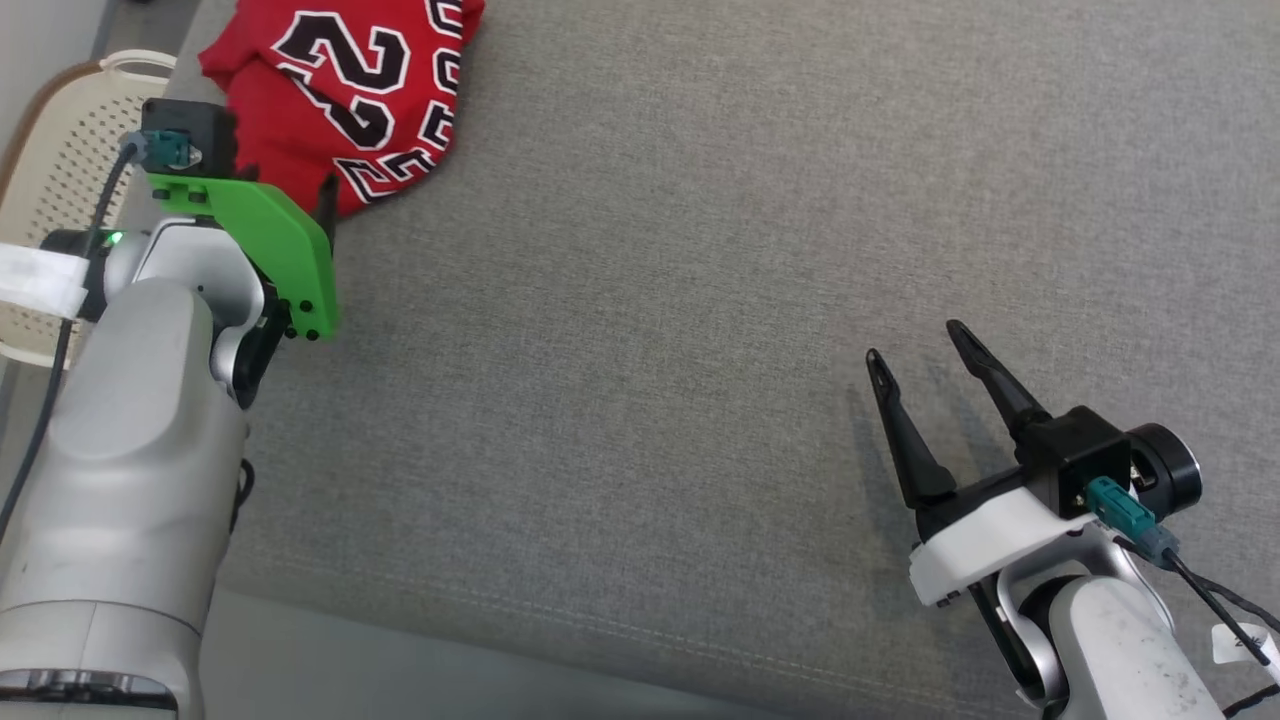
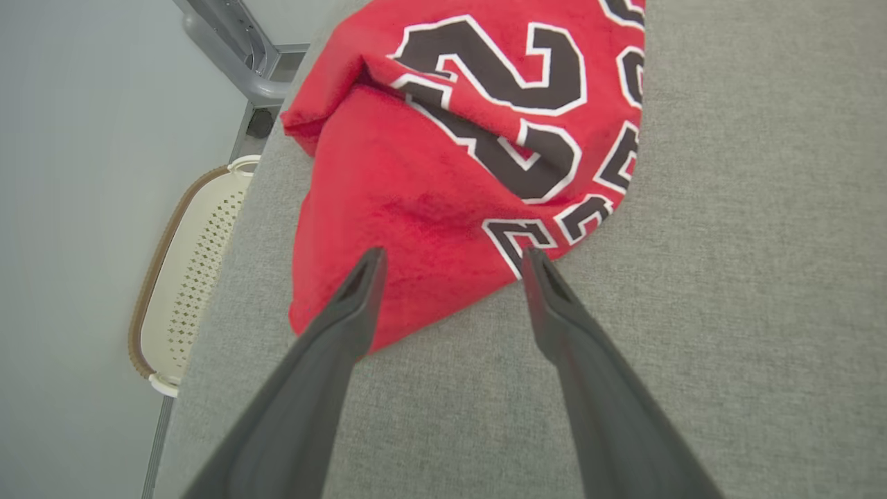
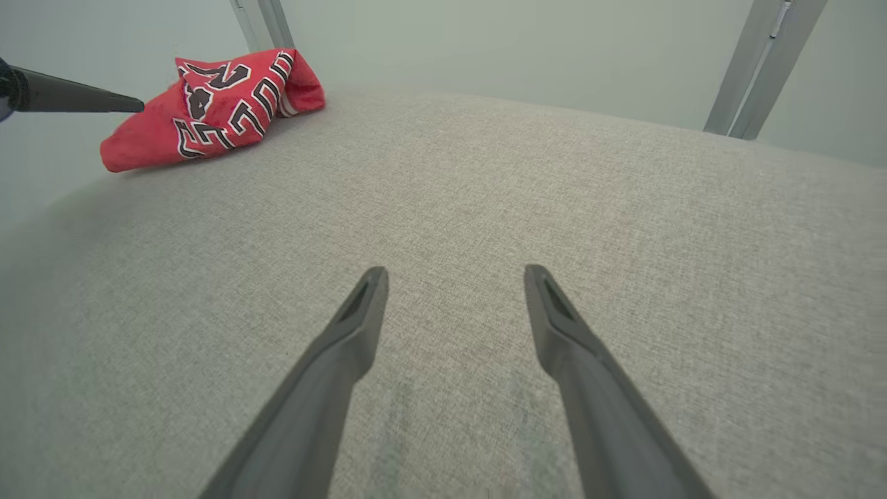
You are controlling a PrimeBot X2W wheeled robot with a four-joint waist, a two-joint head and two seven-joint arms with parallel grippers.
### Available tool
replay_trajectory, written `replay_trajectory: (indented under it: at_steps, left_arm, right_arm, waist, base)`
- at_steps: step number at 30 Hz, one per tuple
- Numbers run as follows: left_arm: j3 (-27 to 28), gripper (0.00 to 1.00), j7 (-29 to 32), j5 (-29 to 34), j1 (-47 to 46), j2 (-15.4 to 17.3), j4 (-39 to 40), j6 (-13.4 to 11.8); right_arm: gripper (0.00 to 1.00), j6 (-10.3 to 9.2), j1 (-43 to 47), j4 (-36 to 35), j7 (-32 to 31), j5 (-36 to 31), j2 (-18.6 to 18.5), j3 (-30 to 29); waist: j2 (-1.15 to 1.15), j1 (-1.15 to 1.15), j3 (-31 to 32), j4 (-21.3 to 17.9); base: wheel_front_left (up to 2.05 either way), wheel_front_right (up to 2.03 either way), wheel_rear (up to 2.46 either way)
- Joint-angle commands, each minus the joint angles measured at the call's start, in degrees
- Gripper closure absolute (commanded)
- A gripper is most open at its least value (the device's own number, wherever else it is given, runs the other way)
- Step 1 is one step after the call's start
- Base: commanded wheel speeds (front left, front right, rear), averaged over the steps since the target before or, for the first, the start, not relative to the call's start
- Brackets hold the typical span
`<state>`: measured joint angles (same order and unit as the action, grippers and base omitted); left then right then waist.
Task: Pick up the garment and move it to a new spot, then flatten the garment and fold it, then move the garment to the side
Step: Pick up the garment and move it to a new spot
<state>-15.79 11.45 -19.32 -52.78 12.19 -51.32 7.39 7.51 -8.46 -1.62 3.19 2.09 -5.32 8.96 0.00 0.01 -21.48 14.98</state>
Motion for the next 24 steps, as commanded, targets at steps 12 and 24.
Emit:
replay_trajectory:
  at_steps: [12,24]
  left_arm:
    - [-0.87,0.0,-0.05,0.35,-7.92,2.34,-9.11,-1.46]
    - [-1.38,1.0,-5.7,-0.05,-7.88,2.01,-14.03,-2.82]
  right_arm:
    - [0.0,-0.05,1.18,-3.92,-0.8,-0.75,-0.78,-0.72]
    - [0.0,-0.05,0.22,-1.34,0.33,-0.12,0.15,0.44]
  waist:
    - [0.0,-0.01,-7.21,-5.92]
    - [0.0,-0.01,-4.89,-7.24]
  base:
    - [0.0,0.0,0.0]
    - [0.0,0.0,0.0]
